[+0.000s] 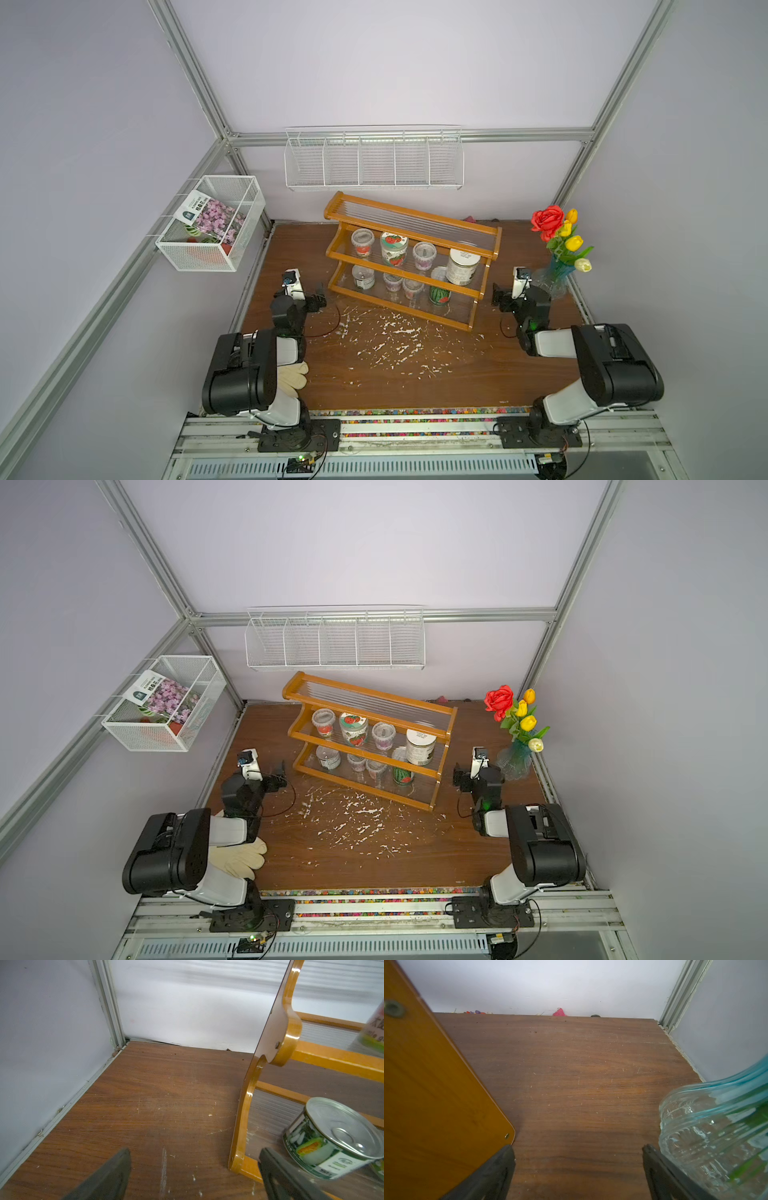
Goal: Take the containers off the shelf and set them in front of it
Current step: Adjust the shelf at the center of the board.
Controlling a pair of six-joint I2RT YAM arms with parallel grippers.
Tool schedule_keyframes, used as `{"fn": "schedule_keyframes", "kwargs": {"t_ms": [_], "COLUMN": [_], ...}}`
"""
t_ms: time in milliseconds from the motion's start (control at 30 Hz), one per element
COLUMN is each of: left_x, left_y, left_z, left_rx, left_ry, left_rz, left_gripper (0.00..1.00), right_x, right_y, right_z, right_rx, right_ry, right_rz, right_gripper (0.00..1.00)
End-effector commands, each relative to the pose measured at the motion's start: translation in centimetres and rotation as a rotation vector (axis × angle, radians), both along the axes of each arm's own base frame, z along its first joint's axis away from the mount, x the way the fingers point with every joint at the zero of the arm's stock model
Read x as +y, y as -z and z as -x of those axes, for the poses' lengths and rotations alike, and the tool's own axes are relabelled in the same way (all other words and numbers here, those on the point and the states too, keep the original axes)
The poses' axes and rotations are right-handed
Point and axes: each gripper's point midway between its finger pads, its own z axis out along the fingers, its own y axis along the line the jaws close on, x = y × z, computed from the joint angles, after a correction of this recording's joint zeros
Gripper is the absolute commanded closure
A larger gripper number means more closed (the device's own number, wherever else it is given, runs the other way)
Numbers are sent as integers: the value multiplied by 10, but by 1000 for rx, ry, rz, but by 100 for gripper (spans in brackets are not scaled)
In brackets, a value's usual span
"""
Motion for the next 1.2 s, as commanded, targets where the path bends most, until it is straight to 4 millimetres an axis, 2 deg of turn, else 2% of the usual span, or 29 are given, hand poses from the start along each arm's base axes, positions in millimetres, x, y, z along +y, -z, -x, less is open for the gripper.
{"fn": "schedule_keyframes", "kwargs": {"t_ms": [0, 500, 700, 867, 933, 1033, 1167], "left_x": [2, 4, -2, -5, -4, -16, -34], "left_y": [-4, -6, -37, -71, -86, -104, -121], "left_z": [-5, 0, 12, 22, 29, 36, 30], "left_rx": [-9, -33, -83, -23, -16, 16, 52], "left_ry": [-5, -12, 18, 26, 15, 94, 214], "left_rz": [3, 11, -1, 28, 46, 58, 70], "left_gripper": [0, 0, 0, 1, 0, 0, 1], "right_x": [-2, -2, -3, 0, 6, 20, 42], "right_y": [-5, -6, -35, -63, -73, -87, -95], "right_z": [-2, -1, 12, 36, 48, 68, 91], "right_rx": [-27, -31, -72, -70, -52, -27, 46], "right_ry": [4, 4, 13, 4, -22, -85, -192], "right_rz": [-1, -4, -9, -53, -78, -116, -172], "right_gripper": [2, 2, 2, 2, 2, 4, 5]}}
